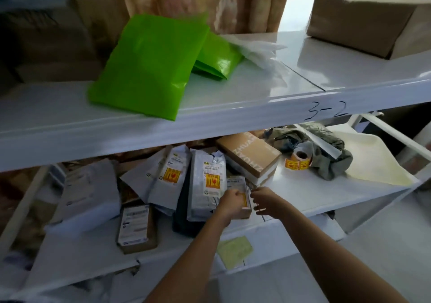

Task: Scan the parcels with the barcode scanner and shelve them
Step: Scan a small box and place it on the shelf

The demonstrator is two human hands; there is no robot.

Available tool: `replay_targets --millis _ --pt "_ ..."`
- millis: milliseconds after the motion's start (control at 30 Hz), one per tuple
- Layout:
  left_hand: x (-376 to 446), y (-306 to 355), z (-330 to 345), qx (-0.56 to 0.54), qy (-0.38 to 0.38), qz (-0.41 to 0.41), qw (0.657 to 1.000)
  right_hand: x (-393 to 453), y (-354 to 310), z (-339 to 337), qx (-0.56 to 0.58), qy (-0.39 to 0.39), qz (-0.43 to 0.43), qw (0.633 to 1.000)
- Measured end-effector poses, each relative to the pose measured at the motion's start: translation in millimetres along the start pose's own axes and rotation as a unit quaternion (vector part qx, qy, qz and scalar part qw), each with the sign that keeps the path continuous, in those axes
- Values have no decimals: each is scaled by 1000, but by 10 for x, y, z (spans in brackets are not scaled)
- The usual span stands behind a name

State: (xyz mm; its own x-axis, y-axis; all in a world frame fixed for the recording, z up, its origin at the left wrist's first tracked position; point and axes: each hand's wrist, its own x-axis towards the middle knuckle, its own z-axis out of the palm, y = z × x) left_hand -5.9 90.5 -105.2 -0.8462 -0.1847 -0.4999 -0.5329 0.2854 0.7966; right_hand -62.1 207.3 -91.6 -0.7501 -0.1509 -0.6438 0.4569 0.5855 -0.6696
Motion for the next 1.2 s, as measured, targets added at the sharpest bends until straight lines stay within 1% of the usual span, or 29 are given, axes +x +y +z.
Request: replay_targets --millis 100,200,300,433,567,700,767,867,933,1000,1067,1133,1200 --pt "50 60 -15 -14 6 -22 1000 163 -33 -21 -12 -27 24 999" --pt "96 133 -3 -21 10 -44 999 296 -141 -31 -27 -54 24 998" --pt "164 202 57 15 47 -54 997 453 -220 -16 -53 -65 26 996" --pt "210 219 71 66 69 -85 992 584 -263 -63 -102 -96 21 990" --pt "264 248 -5 41 71 -115 990 545 -332 -111 -106 -128 19 986" --pt "312 261 -70 -44 67 -132 988 516 -343 -112 -82 -155 44 983" --pt "353 248 -71 -68 66 -140 986 531 -338 -118 -63 -159 64 983" --pt "352 306 -66 -74 72 -139 985 562 -342 -162 -49 -151 103 982" --pt "350 354 -80 -51 78 -133 987 553 -351 -221 -74 -153 113 979" --pt "358 388 -110 -15 72 -131 989 552 -352 -281 -98 -151 104 978" --pt "342 416 -137 1 55 -127 990 550 -340 -325 -119 -138 77 980" --pt "345 390 -174 -14 51 -123 991 533 -349 -341 -134 -124 35 983" --pt "314 329 -236 -35 66 -109 991 516 -379 -330 -129 -129 -25 983"
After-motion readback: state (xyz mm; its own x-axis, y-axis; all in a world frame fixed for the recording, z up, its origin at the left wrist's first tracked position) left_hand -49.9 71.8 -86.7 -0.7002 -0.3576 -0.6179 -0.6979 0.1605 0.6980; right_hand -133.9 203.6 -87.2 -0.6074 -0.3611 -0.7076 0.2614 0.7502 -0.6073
